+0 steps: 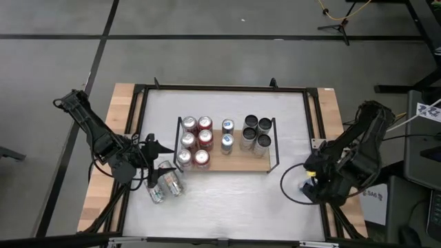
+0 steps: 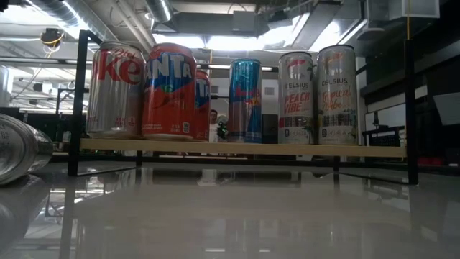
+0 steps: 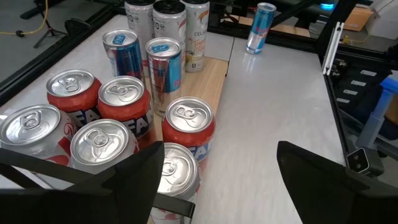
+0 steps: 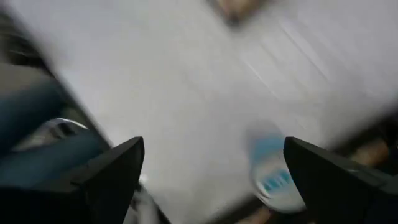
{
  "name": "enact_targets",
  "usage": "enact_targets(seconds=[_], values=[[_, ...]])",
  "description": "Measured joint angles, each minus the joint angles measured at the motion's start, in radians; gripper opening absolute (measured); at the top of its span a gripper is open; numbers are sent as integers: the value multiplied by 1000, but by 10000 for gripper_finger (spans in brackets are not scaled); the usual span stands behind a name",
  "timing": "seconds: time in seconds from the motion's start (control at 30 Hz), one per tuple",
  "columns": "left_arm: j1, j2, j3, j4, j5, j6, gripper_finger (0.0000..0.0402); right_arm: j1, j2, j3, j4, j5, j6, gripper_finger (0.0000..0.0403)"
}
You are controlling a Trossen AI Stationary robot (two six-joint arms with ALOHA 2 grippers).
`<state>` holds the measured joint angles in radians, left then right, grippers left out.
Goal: Place canned beverage on shelf
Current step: Put the left blue soda can on the shelf and align with the other soda cans
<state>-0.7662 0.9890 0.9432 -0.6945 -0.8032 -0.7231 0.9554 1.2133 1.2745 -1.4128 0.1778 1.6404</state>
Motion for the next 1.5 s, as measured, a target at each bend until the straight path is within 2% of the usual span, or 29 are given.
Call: enact_targets(seconds=[0.13, 0.3, 0.37, 0.43, 0.57, 0.67, 0.83, 0.93, 1.17, 1.37, 1.5], values=[[0, 0, 0, 0, 0, 0, 305, 0, 0, 100, 80, 214, -120, 381], [0, 0, 0, 0, 0, 0, 305, 0, 0, 186, 293, 502, -430, 381], [0, 0, 0, 0, 0, 0, 305, -2, 0, 198, 411, 559, -616, 381], [0, 0, 0, 0, 0, 0, 305, -31, 4, 199, 538, 571, -807, 381], [0, 0, 0, 0, 0, 0, 305, -122, 28, 198, 759, 461, -1131, 381], [0, 0, 0, 0, 0, 0, 305, -226, 59, 199, 889, 353, -1311, 381], [0, 0, 0, 0, 0, -1, 305, -433, 118, 198, 944, 66, -1441, 381], [0, 0, 0, 0, 0, -1, 305, -537, 159, 198, 944, -59, -1488, 381], [0, 0, 0, 0, 0, -1, 305, -700, 265, 198, 945, -129, -1612, 381], [0, 0, 0, 0, 0, -1, 305, -815, 343, 198, 938, -260, -1739, 381], [0, 0, 0, 0, 0, -1, 305, -883, 392, 198, 928, -300, -1814, 381]])
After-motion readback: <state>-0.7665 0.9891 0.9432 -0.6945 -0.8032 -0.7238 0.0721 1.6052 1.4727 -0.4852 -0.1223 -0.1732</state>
